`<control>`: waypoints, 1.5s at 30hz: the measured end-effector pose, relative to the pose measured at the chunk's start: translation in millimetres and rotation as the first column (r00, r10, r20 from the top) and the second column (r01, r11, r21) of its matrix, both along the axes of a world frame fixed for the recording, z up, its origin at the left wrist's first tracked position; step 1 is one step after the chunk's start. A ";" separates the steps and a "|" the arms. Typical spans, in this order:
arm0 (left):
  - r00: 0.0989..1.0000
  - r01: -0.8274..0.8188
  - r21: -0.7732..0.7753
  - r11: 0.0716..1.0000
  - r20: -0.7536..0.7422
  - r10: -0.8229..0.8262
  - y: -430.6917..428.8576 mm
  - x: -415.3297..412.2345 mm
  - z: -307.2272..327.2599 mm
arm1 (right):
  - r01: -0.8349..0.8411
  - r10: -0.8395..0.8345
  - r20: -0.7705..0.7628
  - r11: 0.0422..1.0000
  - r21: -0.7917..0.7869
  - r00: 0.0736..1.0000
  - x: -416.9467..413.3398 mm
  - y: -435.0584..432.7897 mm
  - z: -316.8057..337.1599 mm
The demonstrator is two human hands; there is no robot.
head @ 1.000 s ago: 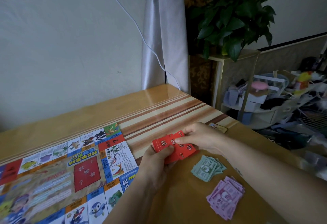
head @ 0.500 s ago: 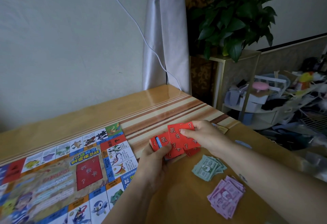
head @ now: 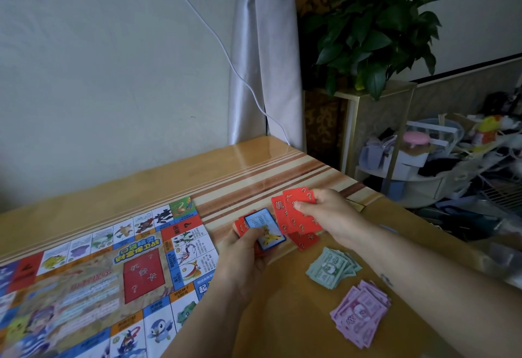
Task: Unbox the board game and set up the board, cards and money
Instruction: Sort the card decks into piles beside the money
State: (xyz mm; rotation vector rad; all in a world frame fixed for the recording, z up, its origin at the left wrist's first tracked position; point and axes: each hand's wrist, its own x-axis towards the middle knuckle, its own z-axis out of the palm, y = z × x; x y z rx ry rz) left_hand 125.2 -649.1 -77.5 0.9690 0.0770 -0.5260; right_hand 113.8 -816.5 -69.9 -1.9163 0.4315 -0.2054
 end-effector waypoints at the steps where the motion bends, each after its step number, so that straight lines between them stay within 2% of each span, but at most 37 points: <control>1: 0.999 -0.046 0.013 0.999 -0.021 0.046 1.1 3.1 -1.4 | 0.016 -0.017 -0.008 0.997 -0.077 1.000 2.4 -3.7 0.7; 4: 0.987 -0.136 0.007 0.991 -0.091 0.136 6.0 11.0 -3.9 | -0.014 -0.025 -0.099 0.929 -0.371 0.995 9.5 -8.1 -3.0; 8: 0.984 -0.125 -0.033 0.992 -0.131 0.119 9.2 13.9 -2.7 | -0.132 -0.013 -0.257 0.832 -0.539 0.966 18.0 4.8 -18.1; 10: 0.988 -0.097 -0.027 0.995 -0.121 0.093 9.4 13.7 -3.8 | -0.139 -0.060 -0.258 0.715 -0.685 0.964 17.0 10.3 -23.1; 12: 0.994 -0.062 0.000 0.998 -0.087 0.062 10.7 13.8 -6.5 | -0.117 -0.107 -0.202 0.528 -0.841 0.973 14.6 10.9 -23.0; 13: 0.997 -0.038 0.020 0.999 -0.066 0.039 11.3 13.7 -7.4 | -0.076 -0.108 -0.148 0.494 -0.866 0.983 13.7 9.9 -20.2; 14: 0.999 -0.006 0.044 0.999 -0.042 0.008 11.5 13.1 -7.7 | -0.017 -0.086 -0.076 0.546 -0.838 0.993 12.7 9.0 -14.8; 15: 0.999 0.031 0.073 0.997 -0.022 -0.029 11.2 12.7 -8.1 | 0.020 -0.042 -0.011 0.674 -0.738 0.999 11.2 8.2 -6.7; 16: 0.997 0.072 0.102 0.992 -0.005 -0.071 10.2 12.6 -9.1 | 0.000 0.019 0.026 0.819 -0.574 0.999 9.9 7.3 2.4; 17: 0.994 0.108 0.132 0.985 0.012 -0.111 8.7 11.8 -9.5 | -0.091 0.107 0.017 0.913 -0.397 0.994 8.1 7.8 12.3; 18: 0.989 0.136 0.162 0.977 0.029 -0.143 7.0 11.1 -9.8 | -0.204 0.203 -0.034 0.936 -0.288 0.979 6.2 8.9 20.9; 19: 0.986 0.154 0.185 0.971 0.043 -0.164 5.2 10.0 -10.0 | -0.302 0.281 -0.115 0.917 -0.259 0.953 4.0 10.2 27.8; 21: 0.982 0.169 0.199 0.965 0.048 -0.182 0.1 6.6 -8.7 | -0.406 0.341 -0.244 0.861 -0.306 0.908 2.0 9.0 34.0; 23: 0.988 0.151 0.138 0.979 0.001 -0.153 -3.9 4.7 -5.8 | -0.349 0.303 -0.195 0.895 -0.277 0.933 3.8 1.3 35.6; 25: 0.987 0.122 -0.051 0.991 -0.096 -0.127 -4.2 7.6 -4.3 | -0.178 0.173 -0.073 0.981 -0.071 0.982 5.8 -12.0 35.8; 27: 0.981 0.091 -0.177 0.980 -0.154 -0.119 -1.7 12.6 -3.8 | -0.006 0.011 -0.030 0.988 0.156 0.999 5.4 -25.7 33.0; 28: 0.979 0.076 -0.205 0.976 -0.173 -0.112 -0.4 14.6 -4.0 | 0.054 -0.044 -0.057 0.981 0.186 0.997 5.1 -32.0 28.7; 30: 0.977 0.058 -0.226 0.972 -0.185 -0.102 1.6 15.8 -4.5 | 0.111 -0.097 -0.125 0.988 0.104 0.987 4.0 -38.5 18.0; 33: 0.982 0.101 -0.187 0.977 -0.137 -0.127 0.8 13.3 -7.1 | 0.128 -0.168 -0.138 0.957 -0.260 0.976 6.7 -47.5 -6.8; 35: 0.986 0.113 -0.143 0.983 -0.109 -0.129 0.0 11.5 -9.8 | 0.095 -0.200 -0.146 0.846 -0.524 0.969 7.2 -49.4 -17.6; 37: 0.990 0.093 -0.106 0.990 -0.098 -0.103 -0.5 10.6 -11.5 | 0.061 -0.240 -0.157 0.706 -0.706 0.958 3.9 -48.3 -20.2; 40: 0.994 0.056 -0.025 0.998 -0.089 -0.058 -0.3 8.8 -11.9 | -0.016 -0.318 -0.177 0.451 -0.892 0.931 0.5 -48.0 -16.6; 41: 0.995 0.049 0.003 0.999 -0.085 -0.049 -0.6 8.4 -12.7 | -0.003 -0.326 -0.148 0.407 -0.913 0.934 -0.1 -48.2 -14.3; 42: 0.996 0.051 0.028 0.998 -0.076 -0.049 -1.2 7.9 -12.7 | 0.046 -0.300 -0.099 0.440 -0.897 0.949 -0.7 -45.7 -11.1; 43: 0.997 0.061 0.054 0.997 -0.059 -0.058 -2.0 7.1 -12.0 | 0.103 -0.239 -0.038 0.550 -0.829 0.970 -1.2 -40.3 -7.2; 44: 0.997 0.073 0.075 0.995 -0.042 -0.070 -3.4 6.1 -11.1 | 0.108 -0.153 -0.001 0.707 -0.699 0.988 -1.0 -33.3 -2.8; 45: 0.996 0.085 0.089 0.992 -0.027 -0.083 -5.1 4.5 -10.2 | 0.038 -0.049 -0.006 0.843 -0.536 0.999 -1.4 -23.0 3.9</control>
